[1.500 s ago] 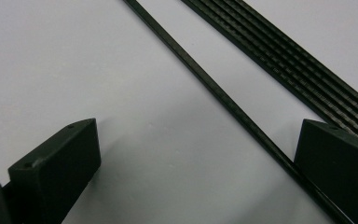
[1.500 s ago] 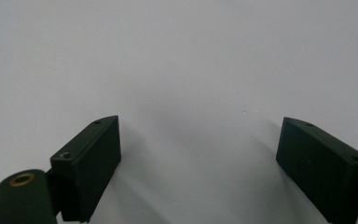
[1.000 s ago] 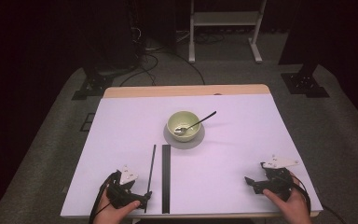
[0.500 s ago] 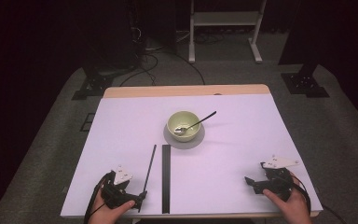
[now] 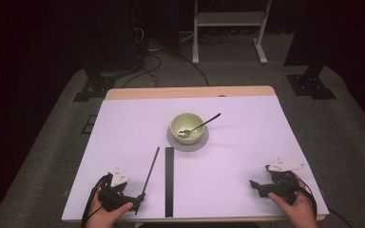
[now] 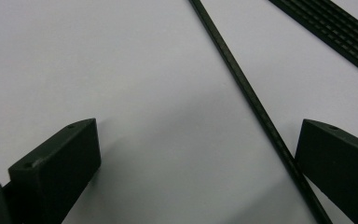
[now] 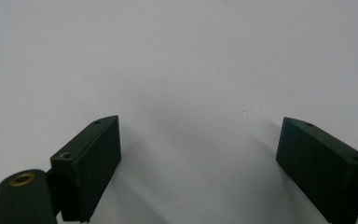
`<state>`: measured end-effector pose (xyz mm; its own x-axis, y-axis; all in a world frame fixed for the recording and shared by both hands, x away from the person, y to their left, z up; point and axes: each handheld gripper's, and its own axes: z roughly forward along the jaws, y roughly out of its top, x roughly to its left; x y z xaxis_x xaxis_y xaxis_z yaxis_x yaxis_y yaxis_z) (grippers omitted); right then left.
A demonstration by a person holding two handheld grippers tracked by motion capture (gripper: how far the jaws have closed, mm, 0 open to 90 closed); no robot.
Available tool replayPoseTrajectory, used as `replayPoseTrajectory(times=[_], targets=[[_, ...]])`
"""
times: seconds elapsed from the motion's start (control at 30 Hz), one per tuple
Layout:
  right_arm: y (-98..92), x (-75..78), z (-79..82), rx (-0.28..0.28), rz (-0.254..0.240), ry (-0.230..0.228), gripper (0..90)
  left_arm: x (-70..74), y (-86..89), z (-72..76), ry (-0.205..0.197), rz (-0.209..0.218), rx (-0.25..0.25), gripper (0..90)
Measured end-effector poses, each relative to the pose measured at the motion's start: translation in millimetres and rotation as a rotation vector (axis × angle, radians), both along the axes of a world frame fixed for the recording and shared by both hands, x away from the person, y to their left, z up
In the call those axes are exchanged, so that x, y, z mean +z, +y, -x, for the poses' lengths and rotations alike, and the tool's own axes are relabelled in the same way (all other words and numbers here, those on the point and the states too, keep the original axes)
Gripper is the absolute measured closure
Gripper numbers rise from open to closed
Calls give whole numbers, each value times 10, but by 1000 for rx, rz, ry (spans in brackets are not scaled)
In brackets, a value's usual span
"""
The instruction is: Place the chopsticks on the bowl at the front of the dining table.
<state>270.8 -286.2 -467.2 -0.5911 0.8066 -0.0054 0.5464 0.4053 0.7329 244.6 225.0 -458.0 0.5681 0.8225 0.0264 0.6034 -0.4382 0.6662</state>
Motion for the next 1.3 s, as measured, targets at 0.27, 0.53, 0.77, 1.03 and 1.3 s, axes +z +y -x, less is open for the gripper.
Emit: replayPoseTrajectory(times=[0.27, 0.53, 0.77, 1.03, 1.3], targets=[[0, 0, 0, 0, 0, 0, 122, -1, 68, -13, -1, 3, 15, 0], [0, 1, 0, 0, 1, 0, 122, 3, 120, -29, -2, 0, 27, 0], [0, 0, 0, 0, 1, 0, 122, 4, 172, -43, -5, 0, 41, 0], [0, 0, 0, 0, 0, 0, 122, 10, 244, -62, -12, -6, 60, 0], [0, 1, 0, 0, 1, 0, 122, 12, 307, -82, -13, -8, 75, 0]])
